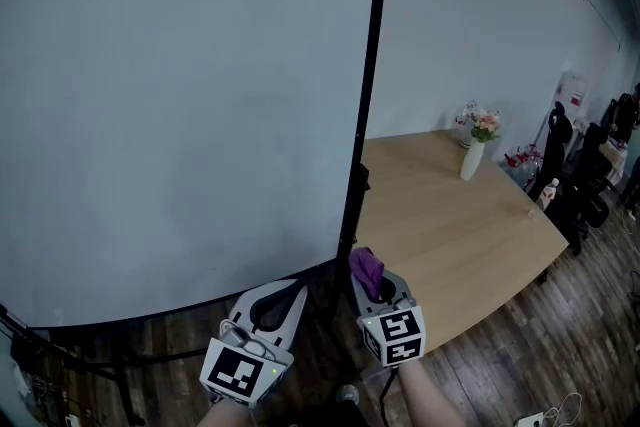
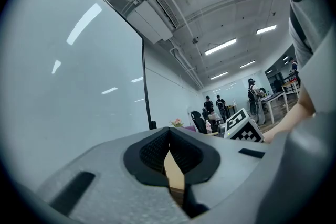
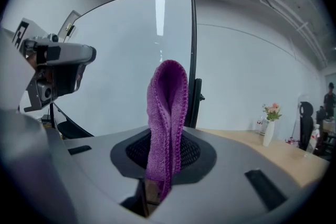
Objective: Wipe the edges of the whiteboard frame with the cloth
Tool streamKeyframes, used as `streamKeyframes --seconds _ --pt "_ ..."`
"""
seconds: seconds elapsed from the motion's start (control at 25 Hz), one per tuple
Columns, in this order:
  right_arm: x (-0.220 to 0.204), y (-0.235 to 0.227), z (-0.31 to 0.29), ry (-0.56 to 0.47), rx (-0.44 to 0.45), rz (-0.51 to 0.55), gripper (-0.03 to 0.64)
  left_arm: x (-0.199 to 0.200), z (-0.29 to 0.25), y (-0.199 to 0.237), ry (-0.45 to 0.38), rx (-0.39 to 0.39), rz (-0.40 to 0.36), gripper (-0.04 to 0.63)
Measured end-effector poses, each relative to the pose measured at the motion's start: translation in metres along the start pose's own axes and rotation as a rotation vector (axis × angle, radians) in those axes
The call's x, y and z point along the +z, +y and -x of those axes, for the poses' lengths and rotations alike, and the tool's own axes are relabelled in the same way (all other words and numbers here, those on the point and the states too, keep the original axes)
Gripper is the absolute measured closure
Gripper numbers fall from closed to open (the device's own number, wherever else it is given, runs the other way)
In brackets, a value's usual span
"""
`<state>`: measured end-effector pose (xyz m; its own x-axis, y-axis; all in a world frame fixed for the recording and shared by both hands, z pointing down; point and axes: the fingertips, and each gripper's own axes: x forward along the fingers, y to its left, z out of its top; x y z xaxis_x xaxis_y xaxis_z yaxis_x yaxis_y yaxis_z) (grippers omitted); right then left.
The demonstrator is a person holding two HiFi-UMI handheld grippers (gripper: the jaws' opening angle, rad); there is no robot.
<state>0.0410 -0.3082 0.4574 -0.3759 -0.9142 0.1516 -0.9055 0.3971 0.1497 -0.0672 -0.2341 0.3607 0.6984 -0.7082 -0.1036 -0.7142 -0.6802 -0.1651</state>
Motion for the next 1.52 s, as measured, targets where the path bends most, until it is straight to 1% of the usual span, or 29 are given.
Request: streamKeyframes --seconds 0.48,0.8,1.0,1.12,1.24,1.4,1.52 --pt "0.035 0.029 0.056 -0.111 -0.004 -0.036 0.546 0.006 0.035 -0.018 -0.020 -0.038 0.003 0.578" --pt "0.057 0.044 0.082 -0.179 0.006 -0.057 0.546 0.011 0.048 -0.023 -0.034 -0.038 -0.003 0.578" --pt "0.064 0.043 0.097 -0.202 0.012 -0.059 0.546 0.021 0.052 -0.026 -0.064 -0.022 -0.034 0.578" --pt "0.066 0.041 0.110 -0.209 0.017 -0.051 0.545 0.026 0.056 -0.037 -0.057 -0.011 -0.017 0.578" --pt "0.067 0.040 0.124 -0.211 0.027 -0.043 0.545 0.029 0.060 -0.046 -0.068 0.008 -0.033 0.578" --pt "0.068 0.040 0.151 -0.217 0.045 -0.036 0.545 0.037 0.069 -0.067 -0.082 0.033 -0.035 0.578" --pt "0.070 0.039 0.173 -0.225 0.062 -0.030 0.545 0.046 0.076 -0.089 -0.079 0.048 -0.031 0.580"
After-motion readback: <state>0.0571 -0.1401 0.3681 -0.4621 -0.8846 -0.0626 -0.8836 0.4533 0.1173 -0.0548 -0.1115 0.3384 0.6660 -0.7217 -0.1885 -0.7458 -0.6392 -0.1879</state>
